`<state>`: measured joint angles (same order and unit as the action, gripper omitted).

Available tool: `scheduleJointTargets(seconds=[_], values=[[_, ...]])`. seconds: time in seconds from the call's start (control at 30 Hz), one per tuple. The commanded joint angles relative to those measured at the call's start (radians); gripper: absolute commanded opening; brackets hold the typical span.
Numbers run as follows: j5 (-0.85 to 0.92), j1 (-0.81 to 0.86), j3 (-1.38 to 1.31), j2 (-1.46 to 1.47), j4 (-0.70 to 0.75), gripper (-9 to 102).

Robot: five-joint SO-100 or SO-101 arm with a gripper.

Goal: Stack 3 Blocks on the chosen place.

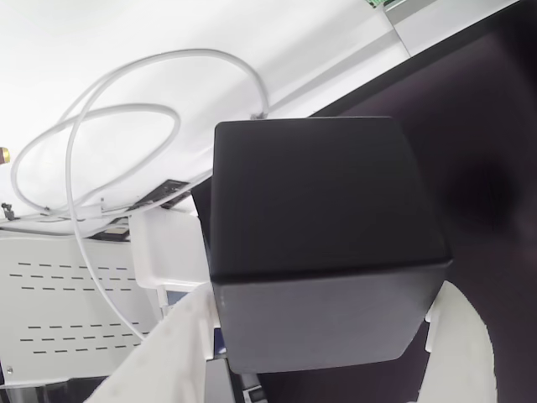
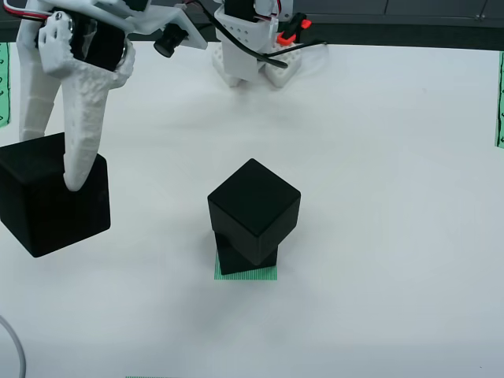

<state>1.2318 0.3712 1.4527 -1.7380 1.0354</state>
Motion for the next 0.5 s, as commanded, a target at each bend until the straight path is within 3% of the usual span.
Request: scheduleJointTargets(seconds=[0.0,0.3,0.47], values=[[0.009,-0.028,0.029,-0.107,-0.060,16],[0.063,-0.149,0.341,-0.333,-0.301,16],[0.064,-0.221,0.477,-0.460,-0.365,16]])
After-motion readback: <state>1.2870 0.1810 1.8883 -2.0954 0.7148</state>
